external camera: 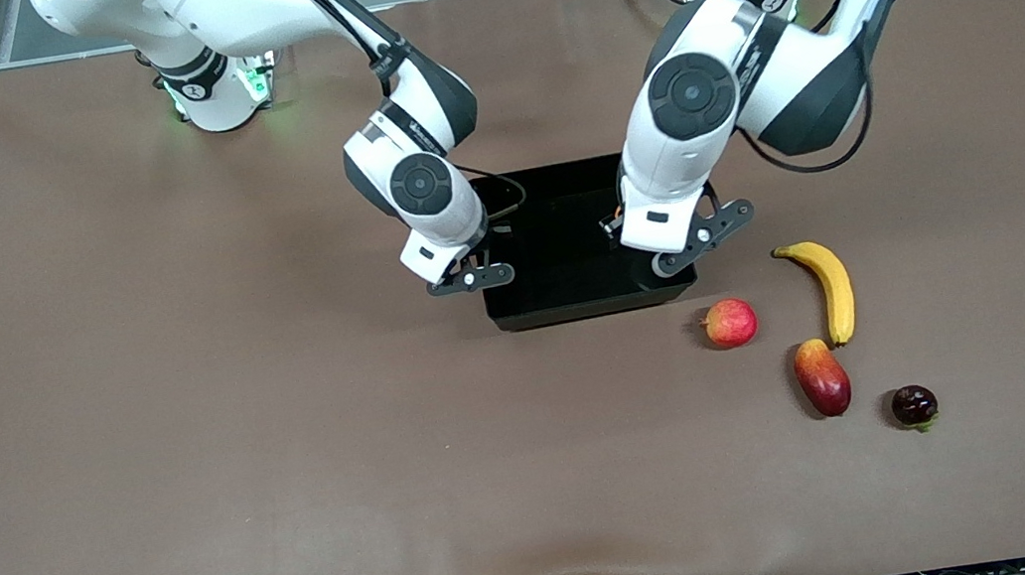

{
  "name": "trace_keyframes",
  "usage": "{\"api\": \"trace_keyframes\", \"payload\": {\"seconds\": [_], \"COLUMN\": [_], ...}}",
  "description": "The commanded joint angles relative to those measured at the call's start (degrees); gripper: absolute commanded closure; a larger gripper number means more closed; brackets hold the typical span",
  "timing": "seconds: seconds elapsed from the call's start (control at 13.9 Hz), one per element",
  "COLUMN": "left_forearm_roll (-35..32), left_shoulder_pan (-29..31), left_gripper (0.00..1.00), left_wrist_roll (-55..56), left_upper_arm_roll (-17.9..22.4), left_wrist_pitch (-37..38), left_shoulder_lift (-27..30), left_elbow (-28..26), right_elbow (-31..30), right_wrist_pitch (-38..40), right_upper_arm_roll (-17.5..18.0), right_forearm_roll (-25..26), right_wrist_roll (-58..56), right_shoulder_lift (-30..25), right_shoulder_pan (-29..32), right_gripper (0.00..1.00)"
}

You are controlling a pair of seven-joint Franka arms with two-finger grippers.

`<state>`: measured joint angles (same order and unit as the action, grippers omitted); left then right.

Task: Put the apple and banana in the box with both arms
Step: 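Drag the black box toward the fruit while the left gripper carries the apple, then lower the apple into the box and open the left gripper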

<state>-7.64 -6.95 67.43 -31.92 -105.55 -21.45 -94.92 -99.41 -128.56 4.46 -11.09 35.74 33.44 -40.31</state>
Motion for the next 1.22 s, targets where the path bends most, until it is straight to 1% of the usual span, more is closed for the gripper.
{"api": "trace_keyframes", "payload": {"seconds": [0.0,0.07,0.14,0.36,0.57,0.72,0.86,0.93,1.08,1.15], "left_forearm_roll": [0.52,0.52,0.44,0.0,-0.18,-0.27,-0.7,-2.1,-4.56,-4.75], "left_shoulder_pan": [0.01,0.01,0.01,-0.87,-1.57,-1.75,-2.01,-1.66,-1.31,-1.22], "left_gripper": [1.0,1.0,1.0,1.0,1.0,1.0,1.0,1.0,1.0,1.0], "left_wrist_roll": [3.32,3.85,4.81,5.87,6.84,6.84,6.84,6.93,7.36,7.89], "left_upper_arm_roll": [-0.25,-0.25,-0.34,-0.34,-0.34,-0.25,-0.16,-0.08,0.01,0.1], "left_wrist_pitch": [-8.58,-11.75,-13.96,-18.1,-19.86,-22.23,-25.13,-26.36,-27.42,-28.47], "left_shoulder_lift": [0.26,0.62,0.62,0.53,0.01,-0.08,-1.13,-1.75,-3.51,-4.03], "left_elbow": [-8.57,-11.83,-13.87,-19.06,-22.49,-25.48,-26.98,-27.33,-27.34,-27.34], "right_elbow": [1.94,2.02,2.11,2.37,3.43,3.34,3.34,3.34,3.34,3.17], "right_wrist_pitch": [-3.17,-3.8,-3.8,-3.63,-3.63,-3.19,-2.66,-1.88,-0.12,1.37], "right_upper_arm_roll": [-0.68,-0.77,-0.85,-0.94,-0.94,-0.94,-0.94,-0.94,-0.94,-0.94], "right_forearm_roll": [-0.16,-0.16,-0.16,-0.16,-0.16,-0.16,-0.24,-0.25,-0.16,-0.16], "right_wrist_roll": [3.54,4.5,4.77,5.39,6.8,6.8,6.71,6.1,5.48,3.48], "right_shoulder_lift": [2.41,2.68,2.68,2.07,1.8,0.23,-1.62,-2.76,-4.6,-5.48], "right_shoulder_pan": [-2.05,-2.14,-2.14,-2.05,-1.7,-1.18,0.22,1.28,3.38,4.87], "right_gripper": [1.0,0.74,0.01,0.0,0.0,0.0,0.0,0.0,0.0,0.0]}}
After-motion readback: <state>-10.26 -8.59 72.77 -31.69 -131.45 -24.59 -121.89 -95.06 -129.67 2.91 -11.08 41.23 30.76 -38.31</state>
